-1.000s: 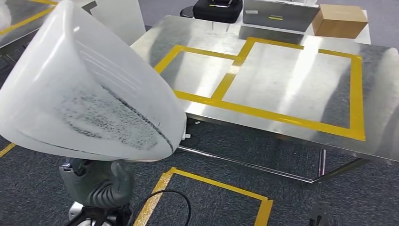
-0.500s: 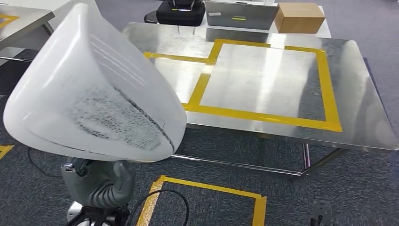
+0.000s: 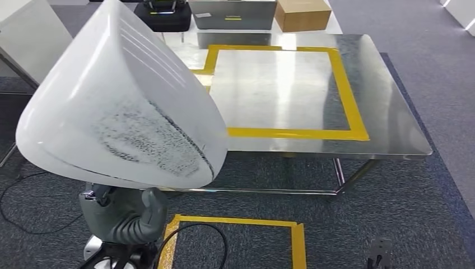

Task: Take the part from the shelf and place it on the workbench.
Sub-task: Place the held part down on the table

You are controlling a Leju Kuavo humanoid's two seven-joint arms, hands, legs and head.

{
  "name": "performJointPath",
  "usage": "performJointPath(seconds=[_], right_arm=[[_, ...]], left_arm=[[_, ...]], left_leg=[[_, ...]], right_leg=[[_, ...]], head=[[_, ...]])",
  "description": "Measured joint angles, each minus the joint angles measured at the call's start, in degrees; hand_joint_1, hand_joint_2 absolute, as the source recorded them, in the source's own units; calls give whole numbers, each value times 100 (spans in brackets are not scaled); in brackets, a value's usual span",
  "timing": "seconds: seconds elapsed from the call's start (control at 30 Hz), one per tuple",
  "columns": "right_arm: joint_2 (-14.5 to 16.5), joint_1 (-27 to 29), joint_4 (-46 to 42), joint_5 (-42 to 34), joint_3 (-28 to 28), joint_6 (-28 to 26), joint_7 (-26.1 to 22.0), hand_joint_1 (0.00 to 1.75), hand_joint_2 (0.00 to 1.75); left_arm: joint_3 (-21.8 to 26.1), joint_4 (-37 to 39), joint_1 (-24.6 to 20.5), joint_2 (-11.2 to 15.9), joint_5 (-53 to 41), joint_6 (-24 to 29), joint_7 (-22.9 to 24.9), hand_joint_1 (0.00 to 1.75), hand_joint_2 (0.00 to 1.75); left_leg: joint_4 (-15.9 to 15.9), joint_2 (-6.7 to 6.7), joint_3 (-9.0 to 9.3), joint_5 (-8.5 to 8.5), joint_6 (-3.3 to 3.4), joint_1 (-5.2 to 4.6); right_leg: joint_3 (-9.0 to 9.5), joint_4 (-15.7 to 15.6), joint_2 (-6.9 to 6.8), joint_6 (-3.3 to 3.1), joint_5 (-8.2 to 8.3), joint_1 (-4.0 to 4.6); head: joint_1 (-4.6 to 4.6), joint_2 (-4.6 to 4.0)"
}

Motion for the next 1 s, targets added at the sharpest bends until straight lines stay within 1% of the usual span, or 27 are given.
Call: performJointPath(seconds=[0.03,0.07,0.1,0.13,0.17,0.2,0.23,0.27,0.3,0.33,0.37,0.4,0.43,0.5,0.57,0.6,0.63,0.67,0.7,0.73,0.77,0.8,0.83,0.87,0.9,0.93,1.0], right_arm=[[3,5,0,17,-1,-13,-3,0,0],[6,5,0,37,-2,-24,-4,0,0],[9,-2,0,51,-3,-27,-4,0,0],[11,-12,0,60,-3,-24,-8,0,0],[10,-21,0,64,-4,-14,-10,0,0],[10,-24,0,64,-4,1,-14,0,0],[10,-21,0,63,-4,18,-20,0,0],[10,-18,0,63,-5,37,-26,0,0],[10,-16,0,62,-5,52,-34,0,0],[11,-15,0,63,-6,69,-40,0,0],[13,-15,1,63,-6,91,-44,0,0],[15,-13,1,63,-6,110,-46,0,0],[18,-8,2,64,-6,127,-47,0,0],[19,0,2,65,-6,137,-48,0,0],[19,2,2,73,-5,137,-54,0,0],[19,0,2,78,-5,138,-60,0,0],[18,1,2,83,-4,139,-66,0,0],[18,2,2,86,-4,139,-70,0,0],[17,6,2,87,-4,139,-73,0,0],[15,12,2,87,-4,139,-74,0,0],[14,18,1,88,-5,139,-75,0,0],[12,20,1,89,-5,139,-78,0,0],[9,19,0,90,-5,139,-82,0,0],[9,13,1,91,-5,139,-87,0,0],[9,7,1,93,-4,139,-96,0,0],[9,3,2,94,-4,139,-105,0,0],[10,13,2,95,-4,139,-118,0,0]], left_arm=[[4,13,-29,-4,-63,10,34,175,175],[14,28,-62,-5,-135,25,65,175,175],[30,45,-91,-6,-207,38,90,175,175],[45,63,-115,-3,-272,46,109,175,175],[58,82,-130,-1,-326,51,124,175,175],[64,99,-138,-1,-364,51,137,175,175],[67,114,-144,-1,-390,51,148,175,175],[67,126,-148,-1,-410,51,157,175,175],[69,133,-151,-2,-421,51,162,175,175],[74,137,-154,-3,-427,55,165,175,175],[81,139,-156,-4,-430,60,166,175,175],[90,140,-158,-5,-430,69,165,175,175],[96,140,-158,-9,-430,79,165,175,175],[102,140,-157,-19,-431,98,162,175,175],[108,140,-157,-35,-433,119,156,175,175],[116,140,-161,-42,-434,131,152,175,175],[125,140,-165,-46,-432,144,147,175,175],[133,141,-168,-48,-426,161,139,175,175],[141,141,-168,-48,-413,182,126,175,175],[146,141,-167,-48,-398,210,108,175,175],[151,141,-166,-49,-382,241,84,175,175],[157,141,-165,-50,-365,275,59,175,175],[164,140,-165,-54,-350,305,34,175,175],[174,139,-163,-58,-337,329,10,175,175],[185,137,-161,-63,-325,349,-9,175,175],[196,134,-157,-67,-314,363,-23,175,175],[209,132,-142,-73,-294,388,-37,175,175]], left_leg=[[33,-29,5,-45,-27,9],[147,-124,-28,-136,-55,24],[386,-259,-125,-283,-86,44],[746,-417,-285,-465,-111,64],[1156,-511,-484,-634,-126,75],[1500,-552,-666,-740,-135,82],[1675,-565,-777,-737,-136,84],[1637,-567,-793,-623,-126,83],[1368,-568,-702,-403,-104,82],[969,-570,-549,-152,-68,78],[589,-575,-398,32,-28,67],[282,-579,-278,142,6,55],[129,-585,-227,166,29,39],[57,-597,-219,148,65,25],[0,-602,-197,191,118,48],[-30,-601,-185,210,142,65],[-41,-598,-180,219,155,71],[-40,-597,-183,221,165,71],[-39,-596,-185,220,166,69],[-38,-596,-183,219,165,68],[-35,-597,-180,216,163,71],[-31,-597,-176,211,155,76],[-21,-598,-171,201,140,82],[-3,-600,-174,183,114,73],[22,-602,-183,167,85,64],[44,-605,-192,156,56,50],[64,-607,-200,148,16,40]], right_leg=[[7,-7,55,-26,7,-11],[16,-16,107,-56,12,-25],[27,-24,158,-86,17,-41],[30,-25,209,-107,16,-47],[32,-24,258,-123,13,-48],[35,-22,307,-130,10,-47],[42,-21,352,-134,7,-45],[52,-19,392,-135,3,-45],[69,-19,432,-132,-3,-44],[85,-19,464,-126,-10,-44],[92,-11,488,-109,-21,-33],[87,-3,506,-85,-27,-29],[71,2,511,-57,-28,-28],[50,-7,503,15,-19,-39],[2,72,484,81,-98,-47],[-86,259,478,109,-220,-51],[-230,565,471,130,-391,-58],[-409,952,466,152,-576,-63],[-582,1323,464,169,-715,-68],[-692,1547,462,184,-756,-71],[-701,1553,459,195,-685,-74],[-608,1347,452,201,-525,-79],[-423,963,438,208,-314,-87],[-218,567,424,213,-174,-86],[-59,268,420,191,-89,-85],[44,82,417,162,-62,-82],[82,34,429,75,-87,-71]], head=[[-3,0],[-9,0],[-19,0],[-27,0],[-32,0],[-32,0],[-32,0],[-33,0],[-33,0],[-33,0],[-31,0],[-30,0],[-27,0],[-28,0],[-21,0],[-12,0],[-7,0],[-1,0],[-1,0],[-2,0],[0,0],[-1,0],[0,0],[2,0],[2,0],[3,0],[5,0]])
